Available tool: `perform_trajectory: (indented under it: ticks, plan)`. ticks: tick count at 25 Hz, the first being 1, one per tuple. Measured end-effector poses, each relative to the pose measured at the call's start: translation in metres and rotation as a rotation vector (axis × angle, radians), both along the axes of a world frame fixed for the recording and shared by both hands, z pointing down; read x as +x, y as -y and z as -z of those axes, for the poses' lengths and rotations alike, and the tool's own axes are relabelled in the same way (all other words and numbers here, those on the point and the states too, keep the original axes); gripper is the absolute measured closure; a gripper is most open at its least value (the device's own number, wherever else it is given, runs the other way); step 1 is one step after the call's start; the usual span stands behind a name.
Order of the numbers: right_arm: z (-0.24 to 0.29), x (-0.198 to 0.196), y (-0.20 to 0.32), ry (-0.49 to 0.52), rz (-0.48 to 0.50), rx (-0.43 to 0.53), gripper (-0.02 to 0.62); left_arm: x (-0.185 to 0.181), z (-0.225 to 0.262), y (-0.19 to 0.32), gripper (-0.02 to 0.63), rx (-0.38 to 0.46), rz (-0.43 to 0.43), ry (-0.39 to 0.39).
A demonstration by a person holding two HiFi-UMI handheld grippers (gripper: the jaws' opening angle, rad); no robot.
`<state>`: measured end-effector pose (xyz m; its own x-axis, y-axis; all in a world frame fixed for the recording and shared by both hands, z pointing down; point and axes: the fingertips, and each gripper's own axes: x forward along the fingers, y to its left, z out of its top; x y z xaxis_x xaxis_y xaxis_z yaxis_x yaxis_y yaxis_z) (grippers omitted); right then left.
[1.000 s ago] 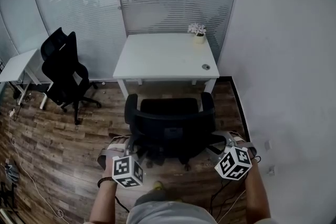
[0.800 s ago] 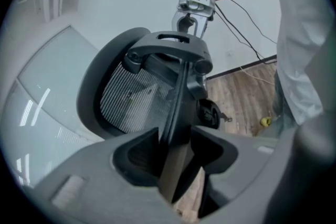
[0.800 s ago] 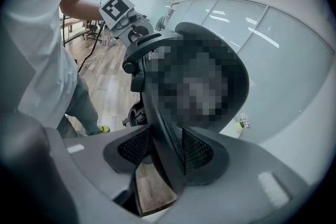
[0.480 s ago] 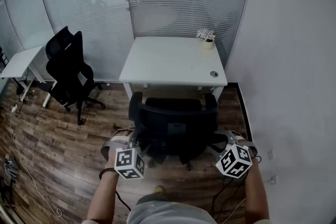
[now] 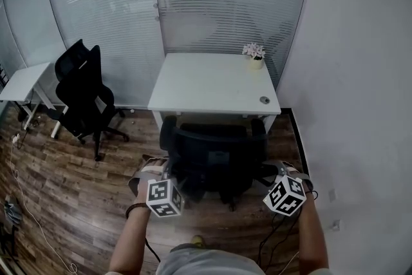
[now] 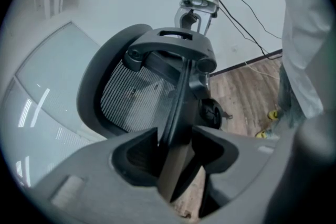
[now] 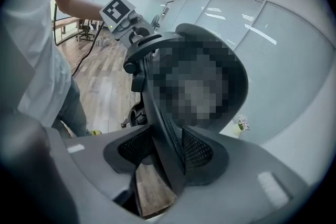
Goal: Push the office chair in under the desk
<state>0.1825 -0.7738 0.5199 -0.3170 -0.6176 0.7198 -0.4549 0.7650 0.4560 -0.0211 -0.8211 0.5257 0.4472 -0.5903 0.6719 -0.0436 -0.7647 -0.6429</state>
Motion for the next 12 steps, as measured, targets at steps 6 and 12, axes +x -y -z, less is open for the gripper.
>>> perform_trajectory:
  ticks: [6, 12]
  plan:
    - [0.0, -0.007, 0.018, -0.007, -0.016, -0.004, 0.407, -0.006, 0.0, 0.016, 0.403, 0.014, -0.015, -0.014]
    - [0.001, -0.015, 0.02, -0.009, -0.034, -0.01, 0.407, -0.012, 0.003, 0.02, 0.4, 0.033, -0.027, -0.022]
